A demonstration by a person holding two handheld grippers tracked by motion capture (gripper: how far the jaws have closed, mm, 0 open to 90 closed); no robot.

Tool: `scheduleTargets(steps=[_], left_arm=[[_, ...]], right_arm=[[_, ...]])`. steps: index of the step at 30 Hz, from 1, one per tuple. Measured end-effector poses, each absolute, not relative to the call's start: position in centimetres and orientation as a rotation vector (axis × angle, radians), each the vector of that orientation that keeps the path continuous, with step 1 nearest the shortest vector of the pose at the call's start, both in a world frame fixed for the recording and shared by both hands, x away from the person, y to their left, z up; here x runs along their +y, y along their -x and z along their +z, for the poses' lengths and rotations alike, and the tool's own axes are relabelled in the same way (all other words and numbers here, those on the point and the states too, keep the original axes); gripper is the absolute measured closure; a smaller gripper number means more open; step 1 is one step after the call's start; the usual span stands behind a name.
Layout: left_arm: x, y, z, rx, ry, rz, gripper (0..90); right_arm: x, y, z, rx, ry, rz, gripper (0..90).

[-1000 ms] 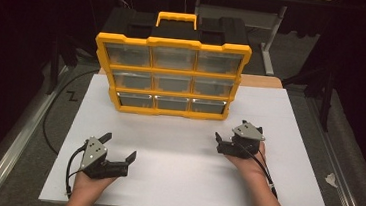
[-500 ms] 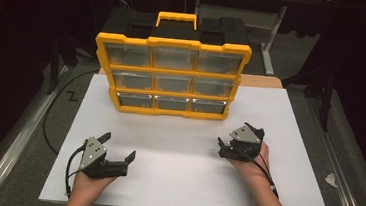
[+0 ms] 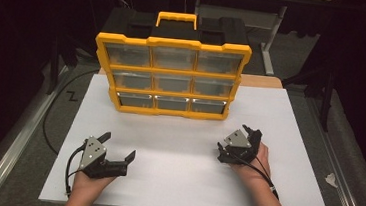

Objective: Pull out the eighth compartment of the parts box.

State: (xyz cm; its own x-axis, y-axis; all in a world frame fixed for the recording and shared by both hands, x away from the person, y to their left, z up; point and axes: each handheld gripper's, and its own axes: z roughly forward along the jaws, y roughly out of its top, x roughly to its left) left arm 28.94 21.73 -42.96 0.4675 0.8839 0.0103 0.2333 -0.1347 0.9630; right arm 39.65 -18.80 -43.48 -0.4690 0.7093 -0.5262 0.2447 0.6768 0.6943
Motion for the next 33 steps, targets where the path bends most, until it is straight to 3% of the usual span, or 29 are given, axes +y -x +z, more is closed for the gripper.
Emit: scheduleTargets(steps=[33], left_arm=[[21.8,-29.0,-43.1,0.989,-1.647,0.760,0.3]], right_arm=[[-16.4,-37.4,-43.0,1.968,-0.290,0.311,1.1]])
